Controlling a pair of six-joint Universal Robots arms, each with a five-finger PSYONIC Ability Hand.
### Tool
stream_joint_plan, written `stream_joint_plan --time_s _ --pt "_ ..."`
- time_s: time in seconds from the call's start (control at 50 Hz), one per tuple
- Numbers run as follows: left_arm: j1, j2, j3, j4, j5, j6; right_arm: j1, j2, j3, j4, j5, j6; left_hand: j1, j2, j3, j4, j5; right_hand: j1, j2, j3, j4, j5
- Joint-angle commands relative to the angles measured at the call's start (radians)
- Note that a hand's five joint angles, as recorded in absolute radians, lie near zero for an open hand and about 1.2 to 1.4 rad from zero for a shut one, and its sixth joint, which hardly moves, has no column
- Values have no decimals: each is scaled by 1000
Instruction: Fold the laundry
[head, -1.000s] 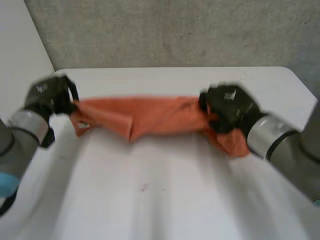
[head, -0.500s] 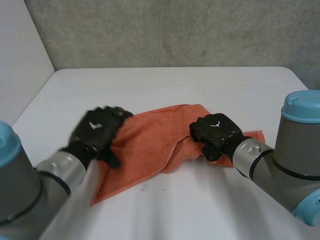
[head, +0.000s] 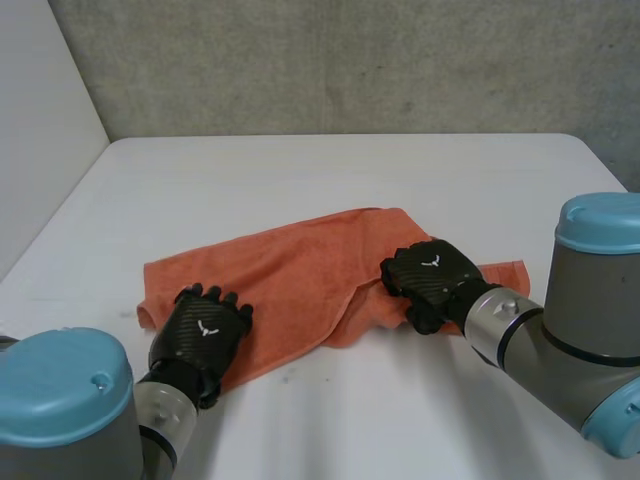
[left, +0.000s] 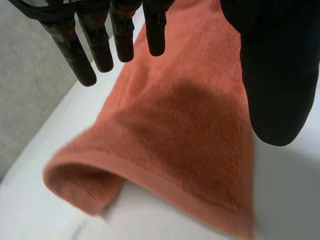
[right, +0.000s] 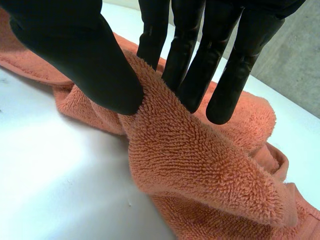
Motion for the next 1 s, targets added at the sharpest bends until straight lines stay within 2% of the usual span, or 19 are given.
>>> stream_joint_plan --time_s 0.02,0.38,0.56,0.92,1.0 --pt "7 -42 -3 -8 -1 -103 -7 0 5 -2 1 -3 68 60 65 61 63 437 227 217 208 242" --pt "106 -113 3 24 4 -117 -5 0 16 -3 -1 -5 112 104 109 105 107 437 227 217 208 242" --pt "123 -122 3 67 5 -114 -4 0 18 -3 -1 -6 189 181 185 181 183 437 227 217 208 242" --pt "137 -154 8 82 8 -109 -2 1 25 -7 -1 -8 194 187 191 187 189 437 227 217 208 242" --pt "137 -156 9 85 8 -111 -1 1 25 -7 -1 -8 353 345 349 346 347 437 227 217 208 242"
